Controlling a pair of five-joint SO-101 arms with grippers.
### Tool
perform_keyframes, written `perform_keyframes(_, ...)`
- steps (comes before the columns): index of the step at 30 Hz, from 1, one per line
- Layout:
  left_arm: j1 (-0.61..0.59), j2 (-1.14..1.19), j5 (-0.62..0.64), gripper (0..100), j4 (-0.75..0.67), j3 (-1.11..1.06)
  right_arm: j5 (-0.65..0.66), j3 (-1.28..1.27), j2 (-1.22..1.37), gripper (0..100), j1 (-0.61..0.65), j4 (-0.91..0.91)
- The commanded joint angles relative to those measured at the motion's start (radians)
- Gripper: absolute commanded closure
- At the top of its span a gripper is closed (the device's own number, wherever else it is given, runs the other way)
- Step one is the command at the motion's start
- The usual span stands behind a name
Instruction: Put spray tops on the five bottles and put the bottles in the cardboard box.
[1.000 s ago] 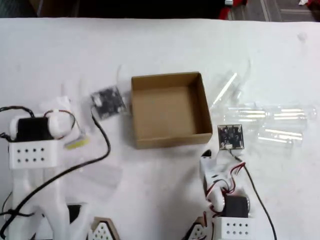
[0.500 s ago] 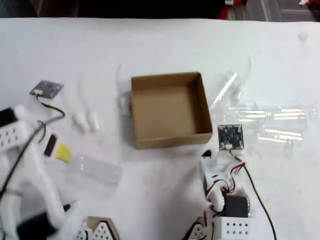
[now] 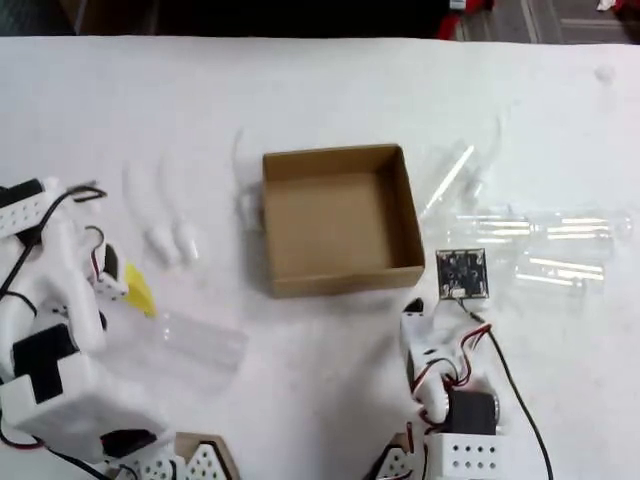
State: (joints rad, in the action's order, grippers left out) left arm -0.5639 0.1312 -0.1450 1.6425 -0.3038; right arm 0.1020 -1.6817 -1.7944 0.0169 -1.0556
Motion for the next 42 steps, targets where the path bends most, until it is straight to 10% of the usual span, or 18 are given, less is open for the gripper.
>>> perform_keyframes(1, -0.007, -0.104, 0.081, 76, 0.021, 0.041, 0.009, -0.009, -0.002, 81.4, -0.010, 0.027)
perform_keyframes(7, 0.027, -0.110, 0.347, 76, 0.025, 0.041, 0.011, -0.009, 0.004, 81.4, -0.010, 0.025)
perform_keyframes(31, 0.496, -0.108, 0.345, 76, -0.057, -0.060, 0.011, -0.009, -0.001, 81.4, -0.010, -0.008)
perform_keyframes(42, 0.407, -0.140, -0.169, 87, 0.150, 0.272, 0.011, -0.009, 0.002, 81.4, -0.010, -0.008)
